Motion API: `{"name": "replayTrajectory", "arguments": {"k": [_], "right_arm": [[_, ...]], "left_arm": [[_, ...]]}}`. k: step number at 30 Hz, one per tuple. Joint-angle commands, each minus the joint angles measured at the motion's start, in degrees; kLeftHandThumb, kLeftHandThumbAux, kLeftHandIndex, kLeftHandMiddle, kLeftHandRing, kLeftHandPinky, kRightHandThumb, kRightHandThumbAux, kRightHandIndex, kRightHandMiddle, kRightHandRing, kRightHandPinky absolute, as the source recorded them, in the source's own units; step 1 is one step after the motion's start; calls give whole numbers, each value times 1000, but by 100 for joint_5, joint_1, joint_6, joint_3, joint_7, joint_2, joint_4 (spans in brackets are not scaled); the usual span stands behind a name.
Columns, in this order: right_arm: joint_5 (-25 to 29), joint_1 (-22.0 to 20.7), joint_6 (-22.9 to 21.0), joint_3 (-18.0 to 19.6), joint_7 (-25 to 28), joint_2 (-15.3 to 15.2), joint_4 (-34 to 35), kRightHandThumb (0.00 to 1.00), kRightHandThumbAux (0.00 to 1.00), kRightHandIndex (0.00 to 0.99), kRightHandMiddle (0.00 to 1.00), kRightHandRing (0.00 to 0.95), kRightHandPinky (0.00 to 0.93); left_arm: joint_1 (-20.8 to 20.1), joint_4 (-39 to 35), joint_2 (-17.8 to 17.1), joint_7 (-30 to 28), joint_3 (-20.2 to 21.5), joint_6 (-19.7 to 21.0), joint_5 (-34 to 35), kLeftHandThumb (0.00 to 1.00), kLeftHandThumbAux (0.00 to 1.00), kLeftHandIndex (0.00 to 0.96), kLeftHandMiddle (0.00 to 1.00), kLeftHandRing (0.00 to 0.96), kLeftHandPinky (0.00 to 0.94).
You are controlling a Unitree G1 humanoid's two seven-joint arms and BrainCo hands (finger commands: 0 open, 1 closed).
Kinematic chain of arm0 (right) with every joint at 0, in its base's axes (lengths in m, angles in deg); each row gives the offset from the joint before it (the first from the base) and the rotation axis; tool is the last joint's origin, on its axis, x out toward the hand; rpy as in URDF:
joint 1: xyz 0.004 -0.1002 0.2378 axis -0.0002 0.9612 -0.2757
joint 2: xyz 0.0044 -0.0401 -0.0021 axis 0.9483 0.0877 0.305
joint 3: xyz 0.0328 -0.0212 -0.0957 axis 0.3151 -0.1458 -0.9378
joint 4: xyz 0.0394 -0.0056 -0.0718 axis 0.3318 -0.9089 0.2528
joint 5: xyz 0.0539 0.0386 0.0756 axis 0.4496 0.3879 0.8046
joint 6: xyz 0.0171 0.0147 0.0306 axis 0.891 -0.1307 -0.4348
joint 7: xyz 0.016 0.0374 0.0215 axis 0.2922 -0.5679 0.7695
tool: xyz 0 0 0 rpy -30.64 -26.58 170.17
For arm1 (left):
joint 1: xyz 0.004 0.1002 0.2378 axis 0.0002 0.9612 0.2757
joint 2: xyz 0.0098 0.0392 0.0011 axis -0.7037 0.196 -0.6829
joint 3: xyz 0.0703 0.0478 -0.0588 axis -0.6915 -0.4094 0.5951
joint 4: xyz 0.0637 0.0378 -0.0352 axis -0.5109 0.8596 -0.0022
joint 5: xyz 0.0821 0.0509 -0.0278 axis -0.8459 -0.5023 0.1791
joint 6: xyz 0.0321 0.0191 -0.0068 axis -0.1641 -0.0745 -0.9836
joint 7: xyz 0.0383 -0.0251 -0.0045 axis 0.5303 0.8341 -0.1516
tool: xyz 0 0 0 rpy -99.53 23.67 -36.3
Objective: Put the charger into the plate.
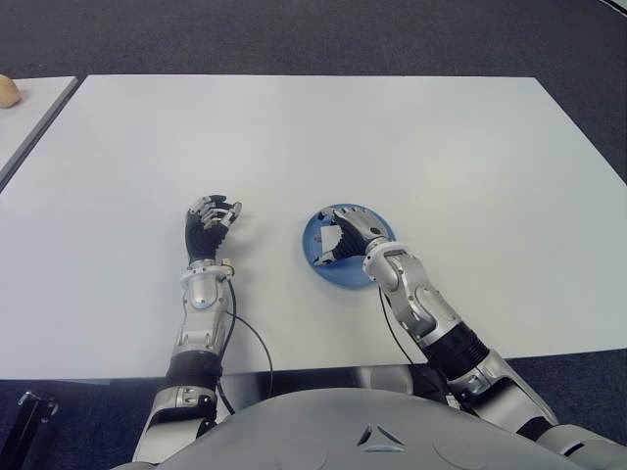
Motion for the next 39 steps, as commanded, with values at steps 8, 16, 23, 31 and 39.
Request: {"name": "replayTrajectory", "arguments": {"k": [8, 16, 23, 31, 39], "right_arm": [[-254, 70, -139, -14, 346, -125, 278, 304, 661, 6, 0, 2, 18], [-322, 175, -50, 33, 105, -129, 364, 173, 604, 0, 0, 0, 0], [-248, 290, 102, 124, -324, -79, 349, 35, 569, 0, 0, 0, 0], [-153, 356, 319, 183, -701, -56, 258, 1, 534, 0, 0, 0, 0], [3, 401, 556, 267, -920, -37, 185, 0, 517, 0, 0, 0, 0]], "left_arm": [[-17, 93, -56, 39, 16, 68, -47, 833, 681, 396, 486, 559, 531], [-8, 87, -68, 37, 20, 36, -34, 833, 681, 395, 486, 557, 527], [-9, 91, -74, -6, 26, -9, 7, 832, 682, 392, 489, 565, 535], [2, 129, -134, -79, 29, 0, 33, 834, 680, 403, 482, 558, 528], [-37, 193, -170, -98, 35, -70, 52, 834, 680, 404, 481, 556, 531]]}}
